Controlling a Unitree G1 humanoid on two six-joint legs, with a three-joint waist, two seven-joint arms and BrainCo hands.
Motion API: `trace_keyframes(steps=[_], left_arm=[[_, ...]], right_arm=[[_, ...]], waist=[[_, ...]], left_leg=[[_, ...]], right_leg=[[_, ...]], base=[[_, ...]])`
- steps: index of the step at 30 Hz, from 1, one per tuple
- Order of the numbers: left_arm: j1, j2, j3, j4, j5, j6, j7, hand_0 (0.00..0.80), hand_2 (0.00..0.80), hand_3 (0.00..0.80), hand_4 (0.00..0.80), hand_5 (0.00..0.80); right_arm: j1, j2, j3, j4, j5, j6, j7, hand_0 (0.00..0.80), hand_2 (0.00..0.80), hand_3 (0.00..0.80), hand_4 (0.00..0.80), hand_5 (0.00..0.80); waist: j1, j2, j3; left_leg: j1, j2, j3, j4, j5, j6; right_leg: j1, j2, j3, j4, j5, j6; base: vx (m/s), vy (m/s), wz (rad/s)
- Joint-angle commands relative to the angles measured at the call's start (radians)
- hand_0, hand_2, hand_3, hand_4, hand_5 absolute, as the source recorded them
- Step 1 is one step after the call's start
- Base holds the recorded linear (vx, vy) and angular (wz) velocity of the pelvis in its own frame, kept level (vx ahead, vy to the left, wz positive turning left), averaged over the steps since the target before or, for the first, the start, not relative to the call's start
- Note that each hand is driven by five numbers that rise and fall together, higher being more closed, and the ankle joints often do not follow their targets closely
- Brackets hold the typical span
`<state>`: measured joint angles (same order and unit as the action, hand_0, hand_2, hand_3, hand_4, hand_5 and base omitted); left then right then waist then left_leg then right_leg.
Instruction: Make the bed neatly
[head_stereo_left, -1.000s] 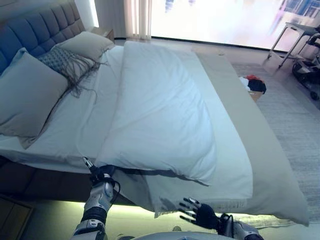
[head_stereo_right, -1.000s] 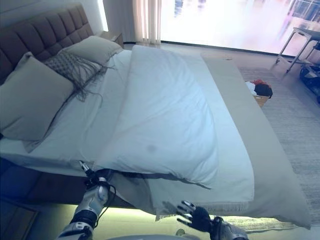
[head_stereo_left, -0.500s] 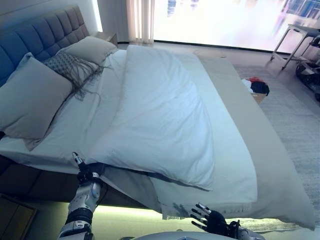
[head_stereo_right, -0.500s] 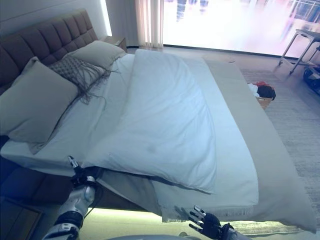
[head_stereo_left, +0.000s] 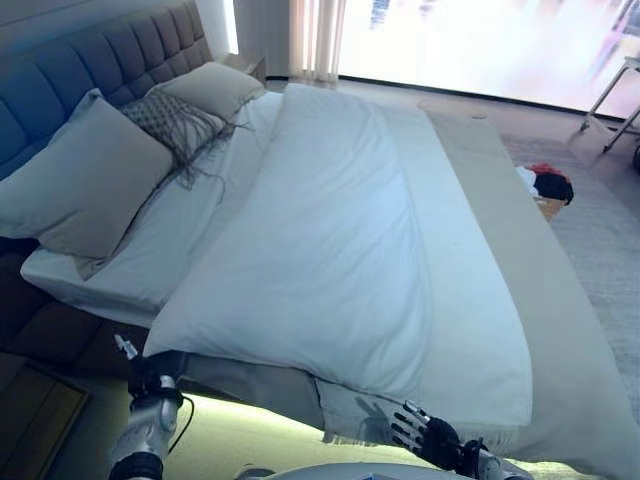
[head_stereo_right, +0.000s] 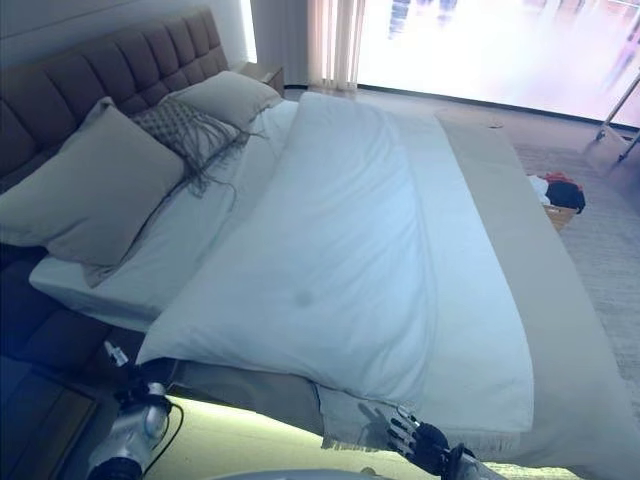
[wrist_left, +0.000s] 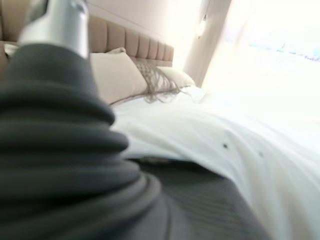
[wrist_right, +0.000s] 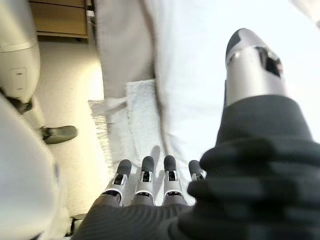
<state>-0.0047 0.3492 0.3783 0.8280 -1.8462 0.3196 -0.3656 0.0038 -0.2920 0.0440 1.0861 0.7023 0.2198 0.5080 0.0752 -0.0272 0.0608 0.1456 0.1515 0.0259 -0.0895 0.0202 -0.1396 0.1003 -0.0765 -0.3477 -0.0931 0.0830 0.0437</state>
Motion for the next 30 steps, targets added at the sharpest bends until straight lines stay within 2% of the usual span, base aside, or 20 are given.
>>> trace_keyframes(steps=[1, 4, 7, 12, 15, 19, 22, 27, 30], left_arm=[[-0.016, 0.356, 0.406, 0.1, -0.126, -0.135, -0.195, 0.0, 0.0, 0.0, 0.0, 0.0], [-0.016, 0.419, 0.45, 0.154, -0.126, -0.134, -0.16, 0.0, 0.0, 0.0, 0.0, 0.0], [-0.04, 0.42, 0.44, 0.19, -0.126, -0.159, -0.111, 0.0, 0.0, 0.0, 0.0, 0.0], [-0.164, 0.383, 0.359, 0.211, -0.126, -0.191, -0.108, 0.0, 0.0, 0.0, 0.0, 0.0], [-0.252, 0.36, 0.317, 0.211, -0.126, -0.232, -0.119, 0.0, 0.0, 0.0, 0.0, 0.0], [-0.334, 0.291, 0.24, 0.125, -0.126, -0.303, -0.132, 0.0, 0.0, 0.0, 0.0, 0.0], [-0.382, 0.272, 0.206, 0.056, -0.126, -0.371, -0.089, 0.0, 0.0, 0.0, 0.0, 0.0], [-0.418, 0.277, 0.219, 0.023, -0.126, -0.487, 0.008, 0.0, 0.0, 0.0, 0.0, 0.0], [-0.393, 0.297, 0.251, 0.038, -0.126, -0.509, 0.005, 0.0, 0.0, 0.0, 0.0, 0.0]], right_arm=[[-0.013, -0.05, -0.039, 0.083, 0.045, -0.043, 0.022, 0.0, 0.0, 0.0, 0.0, 0.0], [-0.016, -0.059, -0.033, 0.091, 0.055, -0.061, 0.013, 0.0, 0.0, 0.0, 0.0, 0.0], [-0.035, -0.071, -0.015, 0.083, 0.059, -0.083, 0.017, 0.0, 0.0, 0.0, 0.0, 0.0], [-0.123, -0.075, 0.046, 0.065, 0.142, -0.146, 0.017, 0.0, 0.0, 0.0, 0.0, 0.0], [-0.176, -0.096, 0.073, 0.031, 0.168, -0.151, 0.002, 0.0, 0.0, 0.0, 0.0, 0.0], [-0.232, -0.149, 0.081, 0.007, 0.154, -0.132, -0.017, 0.0, 0.0, 0.0, 0.0, 0.0], [-0.259, -0.181, 0.083, 0.0, 0.161, -0.129, -0.009, 0.0, 0.0, 0.0, 0.0, 0.0], [-0.296, -0.231, 0.081, -0.025, 0.15, -0.124, 0.002, 0.0, 0.0, 0.0, 0.0, 0.0], [-0.312, -0.265, 0.088, -0.023, 0.114, -0.123, 0.026, 0.0, 0.0, 0.0, 0.0, 0.0]], waist=[[0.121, 0.022, -0.043], [0.124, 0.032, -0.042], [0.126, 0.036, -0.021], [0.124, 0.013, 0.107], [0.11, 0.003, 0.196], [0.107, -0.022, 0.274], [0.112, -0.046, 0.301], [0.11, -0.061, 0.32], [0.112, -0.056, 0.329]], left_leg=[[-0.046, -0.123, -0.017, 0.038, -0.071, 0.08], [-0.055, -0.126, -0.022, 0.043, -0.072, 0.079], [-0.089, -0.127, -0.026, 0.073, -0.079, 0.08], [-0.255, -0.124, -0.027, 0.238, -0.114, 0.078], [-0.372, -0.123, -0.019, 0.358, -0.134, 0.077], [-0.537, -0.121, -0.016, 0.518, -0.168, 0.089], [-0.627, -0.121, -0.029, 0.625, -0.223, 0.103], [-0.76, -0.119, -0.031, 0.777, -0.275, 0.123], [-0.809, -0.114, -0.035, 0.843, -0.301, 0.129]], right_leg=[[0.071, -0.113, -0.02, 0.026, -0.095, 0.099], [0.063, -0.115, -0.027, 0.029, -0.095, 0.102], [0.032, -0.123, -0.034, 0.059, -0.107, 0.098], [-0.127, -0.141, -0.016, 0.219, -0.153, 0.071], [-0.231, -0.143, 0.001, 0.325, -0.174, 0.049], [-0.399, -0.177, 0.006, 0.521, -0.209, 0.024], [-0.498, -0.192, 0.028, 0.659, -0.264, 0.026], [-0.638, -0.203, 0.062, 0.812, -0.312, 0.014], [-0.695, -0.21, 0.081, 0.877, -0.336, 0.006]], base=[[-0.024, 0.063, -0.15], [-0.054, 0.094, -0.15], [-0.144, 0.071, -0.04], [-0.349, -0.051, 0.09], [-0.354, 0.012, 0.28], [-0.251, 0.091, 0.31], [-0.141, 0.076, 0.16], [-0.159, 0.11, 0.15], [-0.119, 0.147, 0.04]])
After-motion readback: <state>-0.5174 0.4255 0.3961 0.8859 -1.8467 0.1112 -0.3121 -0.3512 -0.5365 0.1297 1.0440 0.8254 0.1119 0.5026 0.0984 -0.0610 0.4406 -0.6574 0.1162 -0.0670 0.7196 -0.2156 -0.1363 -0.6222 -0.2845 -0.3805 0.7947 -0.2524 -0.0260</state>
